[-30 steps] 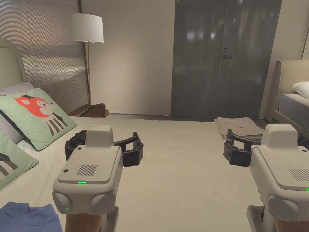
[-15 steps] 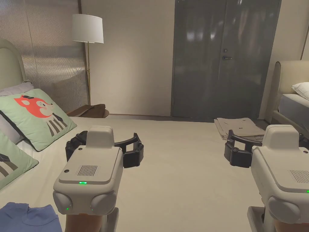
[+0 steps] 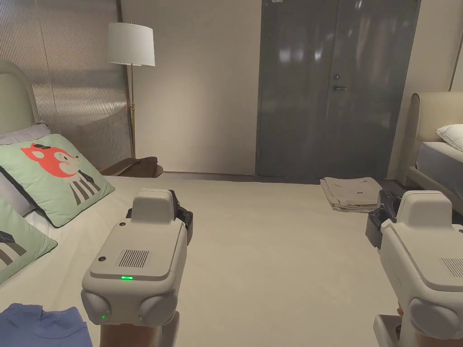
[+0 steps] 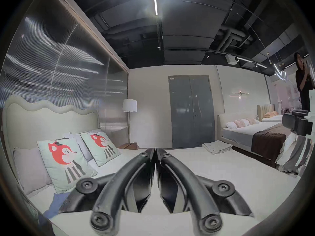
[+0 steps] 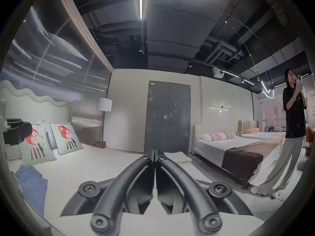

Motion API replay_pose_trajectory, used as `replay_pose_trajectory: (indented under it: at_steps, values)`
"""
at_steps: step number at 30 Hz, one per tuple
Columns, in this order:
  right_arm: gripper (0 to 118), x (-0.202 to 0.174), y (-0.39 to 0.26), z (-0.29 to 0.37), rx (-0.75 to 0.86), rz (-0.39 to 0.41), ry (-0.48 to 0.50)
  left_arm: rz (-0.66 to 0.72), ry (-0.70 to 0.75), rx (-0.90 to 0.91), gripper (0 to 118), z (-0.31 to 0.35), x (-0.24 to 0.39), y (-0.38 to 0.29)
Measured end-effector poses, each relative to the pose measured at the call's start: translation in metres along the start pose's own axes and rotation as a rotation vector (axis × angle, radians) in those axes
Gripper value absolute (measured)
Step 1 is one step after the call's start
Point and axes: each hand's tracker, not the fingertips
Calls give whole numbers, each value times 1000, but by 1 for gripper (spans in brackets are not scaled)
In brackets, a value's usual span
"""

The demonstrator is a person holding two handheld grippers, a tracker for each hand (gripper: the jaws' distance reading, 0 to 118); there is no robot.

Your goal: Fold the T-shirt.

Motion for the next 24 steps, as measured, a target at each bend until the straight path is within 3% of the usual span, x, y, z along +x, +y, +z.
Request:
replay_pose_trajectory:
  at_steps: [6, 17, 24]
  values:
    - [0, -19, 3, -5, 19, -4, 57, 7, 45, -7, 0, 9, -21, 4]
    - [0, -120, -4, -25, 9, -50, 311, -33, 325, -59, 0, 56, -124, 4]
    - [0, -138, -12, -30, -7, -58, 353, -36, 363, -93, 0, 62, -137, -5]
